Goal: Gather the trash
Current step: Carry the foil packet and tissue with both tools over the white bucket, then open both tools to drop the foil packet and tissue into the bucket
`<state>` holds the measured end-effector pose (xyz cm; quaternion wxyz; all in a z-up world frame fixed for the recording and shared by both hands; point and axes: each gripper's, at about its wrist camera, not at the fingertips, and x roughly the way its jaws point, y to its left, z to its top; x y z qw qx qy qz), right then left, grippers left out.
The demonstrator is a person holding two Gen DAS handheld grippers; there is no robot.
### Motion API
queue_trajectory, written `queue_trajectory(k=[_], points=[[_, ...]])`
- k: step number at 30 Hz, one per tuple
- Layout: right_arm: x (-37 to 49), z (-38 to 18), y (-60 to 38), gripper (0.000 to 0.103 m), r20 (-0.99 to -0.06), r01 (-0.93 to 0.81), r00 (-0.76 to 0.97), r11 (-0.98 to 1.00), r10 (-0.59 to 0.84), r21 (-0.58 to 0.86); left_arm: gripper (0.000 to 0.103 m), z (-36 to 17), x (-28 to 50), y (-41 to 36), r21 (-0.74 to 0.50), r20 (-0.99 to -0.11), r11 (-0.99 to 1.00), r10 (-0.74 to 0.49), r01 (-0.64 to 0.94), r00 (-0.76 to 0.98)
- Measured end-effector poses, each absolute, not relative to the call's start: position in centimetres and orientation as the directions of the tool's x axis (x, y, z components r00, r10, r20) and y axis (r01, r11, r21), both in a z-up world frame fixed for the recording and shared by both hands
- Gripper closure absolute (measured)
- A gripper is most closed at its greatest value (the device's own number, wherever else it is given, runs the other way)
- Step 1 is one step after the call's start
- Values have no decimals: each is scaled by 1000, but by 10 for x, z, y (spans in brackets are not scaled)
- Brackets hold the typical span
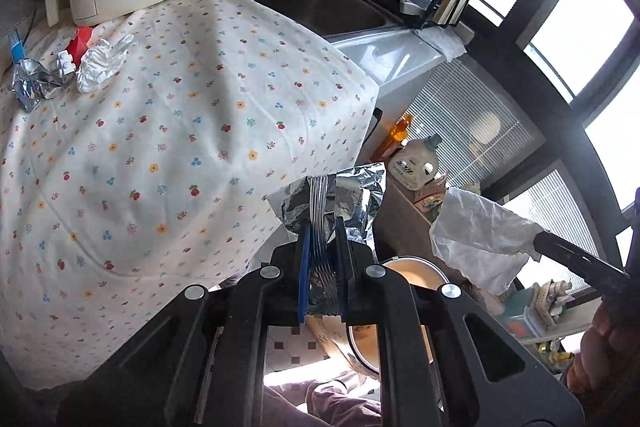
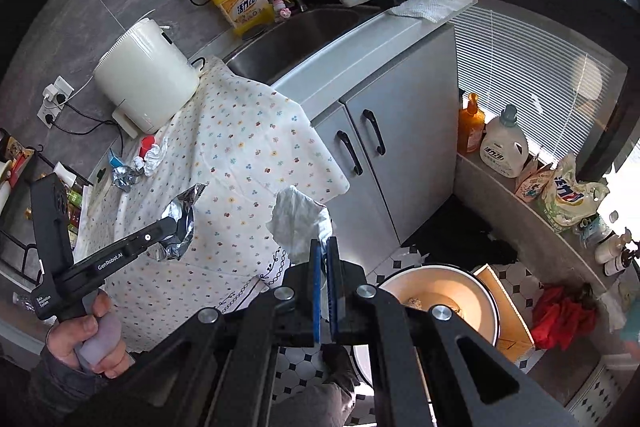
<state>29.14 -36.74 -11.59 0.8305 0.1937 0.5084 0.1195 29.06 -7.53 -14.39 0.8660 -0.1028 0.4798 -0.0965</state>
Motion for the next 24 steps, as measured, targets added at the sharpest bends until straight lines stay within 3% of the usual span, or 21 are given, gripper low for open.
queue_trajectory(k=[14, 16, 18, 24], points=[[231, -199, -439, 95, -907, 147, 291, 922, 305, 358, 92, -212, 260, -186, -295, -877, 938, -341, 180, 339], [227, -207, -443, 87, -914, 148, 273, 926, 300, 348, 92, -217, 257, -194, -298, -880, 936, -345, 186, 326], [222, -207, -449, 49, -912, 146, 287, 927, 294, 345, 92, -223, 255, -202, -299, -884, 935, -347, 189, 313], [210, -210, -469, 51, -913, 169, 294, 925, 282, 340, 91, -241, 250, -227, -300, -896, 930, -351, 213, 271]])
